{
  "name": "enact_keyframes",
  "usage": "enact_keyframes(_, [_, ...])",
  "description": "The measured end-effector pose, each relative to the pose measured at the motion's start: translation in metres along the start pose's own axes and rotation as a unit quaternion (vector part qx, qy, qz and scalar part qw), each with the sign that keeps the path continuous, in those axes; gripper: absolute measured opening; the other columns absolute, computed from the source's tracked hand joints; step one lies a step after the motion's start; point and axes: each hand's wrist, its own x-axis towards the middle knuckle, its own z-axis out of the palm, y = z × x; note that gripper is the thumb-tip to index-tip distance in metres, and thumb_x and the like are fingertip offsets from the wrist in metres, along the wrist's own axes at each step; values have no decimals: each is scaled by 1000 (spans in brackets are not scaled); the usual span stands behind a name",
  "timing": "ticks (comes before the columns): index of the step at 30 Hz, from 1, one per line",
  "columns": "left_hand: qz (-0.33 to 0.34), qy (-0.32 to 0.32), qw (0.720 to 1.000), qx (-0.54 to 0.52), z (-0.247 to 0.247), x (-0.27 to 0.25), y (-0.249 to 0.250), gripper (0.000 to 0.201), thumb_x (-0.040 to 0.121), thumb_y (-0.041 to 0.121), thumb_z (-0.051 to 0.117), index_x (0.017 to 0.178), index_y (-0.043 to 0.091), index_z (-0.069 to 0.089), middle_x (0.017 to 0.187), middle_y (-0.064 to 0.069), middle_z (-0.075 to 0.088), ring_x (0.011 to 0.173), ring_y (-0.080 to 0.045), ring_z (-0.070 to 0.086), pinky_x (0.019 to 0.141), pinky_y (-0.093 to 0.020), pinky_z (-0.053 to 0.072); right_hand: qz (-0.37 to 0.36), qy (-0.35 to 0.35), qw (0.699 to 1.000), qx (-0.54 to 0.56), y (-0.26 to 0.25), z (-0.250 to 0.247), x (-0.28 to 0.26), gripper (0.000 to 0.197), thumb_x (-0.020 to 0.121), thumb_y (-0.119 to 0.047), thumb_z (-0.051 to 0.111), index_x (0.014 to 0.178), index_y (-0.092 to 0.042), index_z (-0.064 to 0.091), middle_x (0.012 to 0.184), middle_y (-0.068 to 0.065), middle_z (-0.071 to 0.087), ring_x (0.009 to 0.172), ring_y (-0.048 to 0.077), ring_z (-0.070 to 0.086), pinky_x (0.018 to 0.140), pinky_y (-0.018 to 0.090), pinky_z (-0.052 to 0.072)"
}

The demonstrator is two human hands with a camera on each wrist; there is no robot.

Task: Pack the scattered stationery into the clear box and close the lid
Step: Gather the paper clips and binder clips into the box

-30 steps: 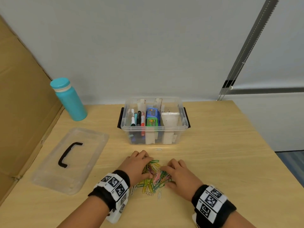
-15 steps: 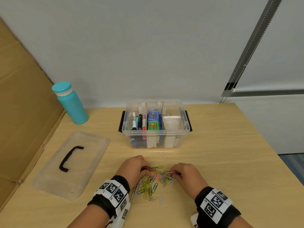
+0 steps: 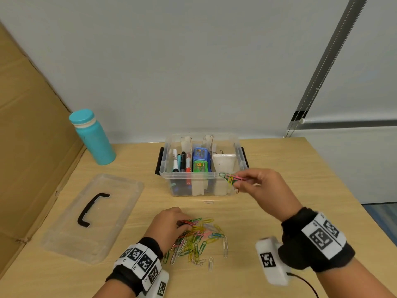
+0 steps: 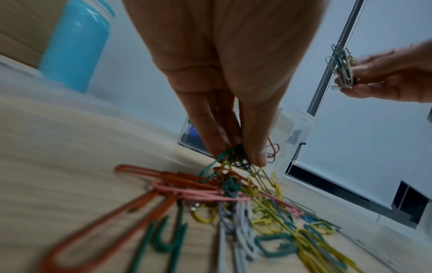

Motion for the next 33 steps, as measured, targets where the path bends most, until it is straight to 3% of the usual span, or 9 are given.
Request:
enact_keyframes(4, [-4, -2, 1000, -4, -2, -3, 0, 25, 86, 31, 66, 111, 31, 70, 93, 11, 62, 88, -6, 58, 81, -17, 45, -3, 37, 999, 5, -16, -9, 29, 18, 84, -10, 70, 98, -20, 72, 78, -6, 70, 76, 13, 68, 76, 18, 52])
enact_keyframes(8, [-16, 6, 1000, -21, -6, -4, 1, 26, 85, 29, 67, 111, 28, 70, 95, 8, 64, 89, -6, 60, 83, -16, 45, -9, 26, 979, -200, -18, 2, 65, 16, 88, -12, 64, 100, -16, 73, 79, -4, 66, 74, 10, 59, 66, 13, 40])
enact_keyframes(13, [-17, 7, 1000, -22, -9, -6, 2, 25, 86, 32, 66, 111, 31, 70, 95, 9, 64, 88, -4, 58, 81, -15, 45, 52, -92, 913, -395, -19, 29, 100, 23, 92, -6, 54, 110, -10, 68, 106, 10, 68, 95, 24, 64, 84, 29, 50])
enact_keyframes(18, [-17, 13, 999, -28, -10, -10, 3, 25, 86, 32, 66, 111, 31, 70, 94, 9, 64, 87, -4, 59, 83, -18, 47, 97, -182, 893, -401, -16, 35, 114, 34, 94, -8, 53, 128, -9, 58, 131, 9, 58, 119, 24, 55, 103, 33, 44])
enact_keyframes(21, [-22, 28, 998, -43, -11, -12, 4, 25, 84, 31, 68, 109, 31, 70, 91, 10, 64, 84, -1, 59, 79, -12, 47, 48, -63, 950, -303, -8, 24, 90, 30, 97, -14, 47, 124, -16, 59, 124, 4, 62, 113, 19, 57, 99, 30, 45])
enact_keyframes(24, [-20, 45, 997, -62, -14, -13, 8, 25, 83, 30, 69, 108, 31, 71, 88, 15, 62, 81, 3, 59, 75, -3, 44, -42, 99, 954, -281, 13, 17, 57, 32, 99, -24, 41, 128, -18, 55, 127, 0, 59, 115, 14, 50, 95, 27, 43])
enact_keyframes(28, [6, 67, 995, -79, -22, -12, 17, 25, 81, 26, 71, 105, 33, 71, 81, 18, 60, 90, 5, 57, 78, -12, 51, -33, 63, 954, -293, 52, 27, 28, 54, 99, -45, 21, 149, -24, 27, 155, -8, 29, 139, 13, 30, 113, 31, 31])
enact_keyframes(30, [17, 69, 994, -85, -29, -10, 28, 25, 81, 28, 71, 104, 36, 71, 83, 16, 60, 87, 3, 59, 77, -19, 54, -42, 52, 955, -289, 69, 33, 24, 61, 95, -52, 9, 152, -29, 14, 158, -13, 16, 143, 11, 23, 116, 32, 29])
enact_keyframes(33, [41, 80, 992, -87, -45, 1, 55, 24, 81, 31, 69, 103, 38, 71, 81, 17, 60, 82, 1, 59, 76, -21, 54, -62, 74, 961, -259, 79, 39, 23, 60, 95, -52, 9, 152, -31, 10, 158, -17, 9, 144, 8, 21, 117, 31, 28])
